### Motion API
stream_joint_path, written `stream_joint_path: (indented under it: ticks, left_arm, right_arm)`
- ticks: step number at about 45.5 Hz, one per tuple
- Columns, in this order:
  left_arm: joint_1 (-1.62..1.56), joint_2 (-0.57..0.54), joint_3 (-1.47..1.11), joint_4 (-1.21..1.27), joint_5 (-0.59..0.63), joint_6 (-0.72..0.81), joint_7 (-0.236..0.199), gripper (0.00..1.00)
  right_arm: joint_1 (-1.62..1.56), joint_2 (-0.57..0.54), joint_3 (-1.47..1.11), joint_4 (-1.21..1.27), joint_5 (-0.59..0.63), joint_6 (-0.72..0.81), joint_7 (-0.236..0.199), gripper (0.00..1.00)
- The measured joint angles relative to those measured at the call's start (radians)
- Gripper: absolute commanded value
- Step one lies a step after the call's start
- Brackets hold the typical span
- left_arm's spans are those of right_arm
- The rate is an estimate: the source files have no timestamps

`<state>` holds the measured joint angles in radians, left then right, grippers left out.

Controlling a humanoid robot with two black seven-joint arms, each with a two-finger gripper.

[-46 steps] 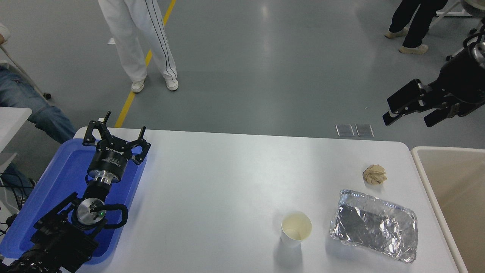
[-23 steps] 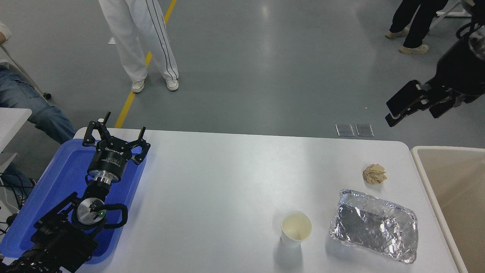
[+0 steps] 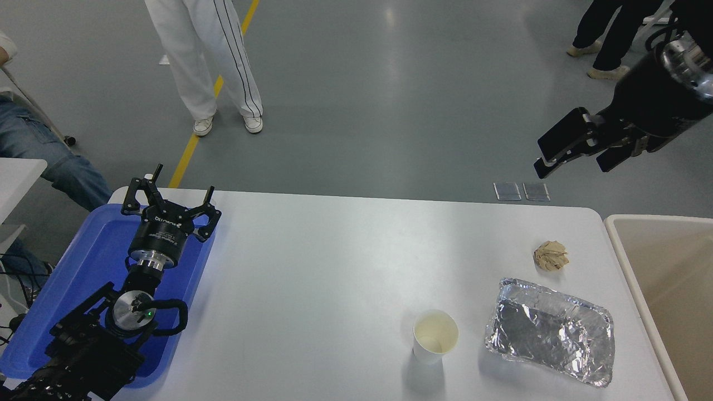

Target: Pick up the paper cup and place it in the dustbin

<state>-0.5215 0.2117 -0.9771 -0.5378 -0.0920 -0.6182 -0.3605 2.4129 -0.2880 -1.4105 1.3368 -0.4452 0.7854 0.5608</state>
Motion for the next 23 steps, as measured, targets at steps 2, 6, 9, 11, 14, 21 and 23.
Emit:
stream_joint_path:
  ticks: [2, 6, 9, 11, 14, 21, 23]
  left_arm:
    - [0.0, 0.0, 0.0, 0.0, 0.0, 0.0, 0.0, 1.0]
    - [0.0, 0.0, 0.0, 0.0, 0.0, 0.0, 0.0, 1.0]
    - [0.0, 0.0, 0.0, 0.0, 0.0, 0.0, 0.0, 1.0]
    - [0.0, 0.0, 0.0, 0.0, 0.0, 0.0, 0.0, 1.0]
    - [0.0, 0.0, 0.0, 0.0, 0.0, 0.0, 0.0, 1.0]
    - [0.0, 0.0, 0.0, 0.0, 0.0, 0.0, 0.0, 1.0]
    - [0.0, 0.0, 0.0, 0.0, 0.0, 0.0, 0.0, 1.0]
  right_arm:
    - [-0.006, 0.004, 0.007, -0.001, 0.01, 0.0, 0.0, 1.0]
    - [-0.023, 0.013, 0.016, -0.002, 0.024, 0.0, 0.0, 1.0]
    - [-0.041, 0.021, 0.02, -0.003, 0.032, 0.0, -0.001, 1.0]
    - [-0.053, 0.027, 0.023, -0.003, 0.036, 0.0, -0.001, 1.0]
    - [-0.069, 0.034, 0.025, -0.002, 0.039, 0.0, -0.002, 1.0]
    - [-0.12, 0.049, 0.03, -0.001, 0.046, 0.0, -0.002, 1.0]
    - [-0.134, 0.053, 0.031, 0.0, 0.047, 0.0, -0.002, 1.0]
